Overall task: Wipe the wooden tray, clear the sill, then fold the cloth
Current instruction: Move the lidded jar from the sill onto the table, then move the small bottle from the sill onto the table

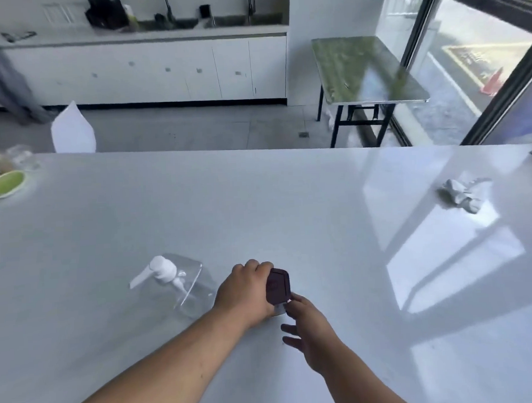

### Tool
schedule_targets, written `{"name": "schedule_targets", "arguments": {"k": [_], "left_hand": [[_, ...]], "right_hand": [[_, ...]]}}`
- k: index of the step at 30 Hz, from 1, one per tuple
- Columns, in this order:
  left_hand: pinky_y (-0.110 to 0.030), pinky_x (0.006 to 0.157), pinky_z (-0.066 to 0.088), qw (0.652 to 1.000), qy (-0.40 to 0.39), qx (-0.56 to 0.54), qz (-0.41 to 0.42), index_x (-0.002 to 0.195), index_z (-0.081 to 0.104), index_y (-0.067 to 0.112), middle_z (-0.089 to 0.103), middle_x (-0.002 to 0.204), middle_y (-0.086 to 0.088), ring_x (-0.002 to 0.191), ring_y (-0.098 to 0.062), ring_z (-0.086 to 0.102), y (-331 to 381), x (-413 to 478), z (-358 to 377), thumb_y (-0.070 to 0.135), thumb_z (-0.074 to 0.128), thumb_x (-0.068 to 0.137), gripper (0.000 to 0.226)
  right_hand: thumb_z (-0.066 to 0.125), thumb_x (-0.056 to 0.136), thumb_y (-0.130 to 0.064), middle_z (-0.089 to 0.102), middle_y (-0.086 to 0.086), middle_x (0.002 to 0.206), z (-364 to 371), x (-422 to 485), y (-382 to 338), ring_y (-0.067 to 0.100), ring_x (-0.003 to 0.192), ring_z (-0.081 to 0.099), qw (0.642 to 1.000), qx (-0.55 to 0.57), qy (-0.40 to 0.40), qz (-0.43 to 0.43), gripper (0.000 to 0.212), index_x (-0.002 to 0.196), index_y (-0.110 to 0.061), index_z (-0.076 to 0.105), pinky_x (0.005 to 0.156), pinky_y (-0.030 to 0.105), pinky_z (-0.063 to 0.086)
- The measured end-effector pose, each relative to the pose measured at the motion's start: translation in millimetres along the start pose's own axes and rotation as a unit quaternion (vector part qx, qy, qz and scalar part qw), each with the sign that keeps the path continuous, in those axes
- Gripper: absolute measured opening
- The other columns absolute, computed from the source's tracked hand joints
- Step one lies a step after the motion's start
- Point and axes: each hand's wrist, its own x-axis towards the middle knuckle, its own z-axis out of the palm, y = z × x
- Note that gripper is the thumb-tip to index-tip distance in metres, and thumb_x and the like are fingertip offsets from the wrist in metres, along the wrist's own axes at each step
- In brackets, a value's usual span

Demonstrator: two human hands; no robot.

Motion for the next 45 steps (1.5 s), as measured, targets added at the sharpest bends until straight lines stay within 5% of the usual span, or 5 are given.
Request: {"name": "schedule_targets", "arguments": {"k": [11,16,20,30,45], "left_hand": [[-0.043,0.111,0.045,0.999,-0.046,0.006,-0.001,0.155,0.04,0.031,0.047,0.155,0.005,0.14,-0.026,0.045,0.3,14.5,9.8,0.071,0.072,0.073,0.097],[-0.042,0.124,0.03,0.997,-0.031,0.012,0.07,0.16,0.036,0.032,0.033,0.17,0.007,0.155,-0.023,0.029,81.6,25.4,-18.8,0.081,0.06,0.077,0.1],[-0.043,0.124,0.031,0.982,-0.03,0.027,0.182,0.161,0.035,0.034,0.031,0.172,0.007,0.156,-0.022,0.027,212.1,21.0,-21.7,0.085,0.057,0.076,0.101],[-0.042,0.12,0.037,0.852,-0.093,0.078,0.509,0.161,0.034,0.036,0.031,0.171,0.01,0.154,-0.021,0.029,579.0,-152.2,85.6,0.079,0.064,0.081,0.096],[-0.043,0.114,0.045,0.679,-0.263,0.142,0.671,0.158,0.036,0.033,0.04,0.166,0.011,0.151,-0.018,0.036,857.8,-528.0,363.6,0.076,0.073,0.074,0.102]], "right_hand": [[0.061,0.094,-0.034,0.063,-0.004,0.138,-8.6,6.7,-4.3,0.02,0.118,0.064,0.989,-0.137,0.029,-0.038,0.058,0.151,-0.035,0.051,0.092,0.033,0.055],[0.051,0.092,-0.063,0.049,-0.011,0.158,-110.0,-49.6,-22.6,0.016,0.148,0.038,0.86,-0.402,0.235,-0.21,0.072,0.157,-0.033,0.042,0.116,0.034,0.04],[0.043,0.083,-0.078,0.043,-0.006,0.164,-239.1,-133.3,-19.4,0.025,0.156,0.027,0.768,-0.469,0.385,-0.204,0.09,0.159,-0.031,0.038,0.126,0.04,0.026],[0.043,0.081,-0.081,0.053,-0.006,0.15,-482.1,-403.0,198.6,0.023,0.14,0.043,0.704,-0.293,0.647,-0.002,0.089,0.153,-0.029,0.045,0.116,0.038,0.036],[0.06,0.089,-0.061,0.061,-0.002,0.141,-622.8,-592.5,554.6,0.021,0.129,0.055,0.68,0.134,0.709,0.13,0.062,0.142,-0.029,0.055,0.095,0.038,0.052]]}}
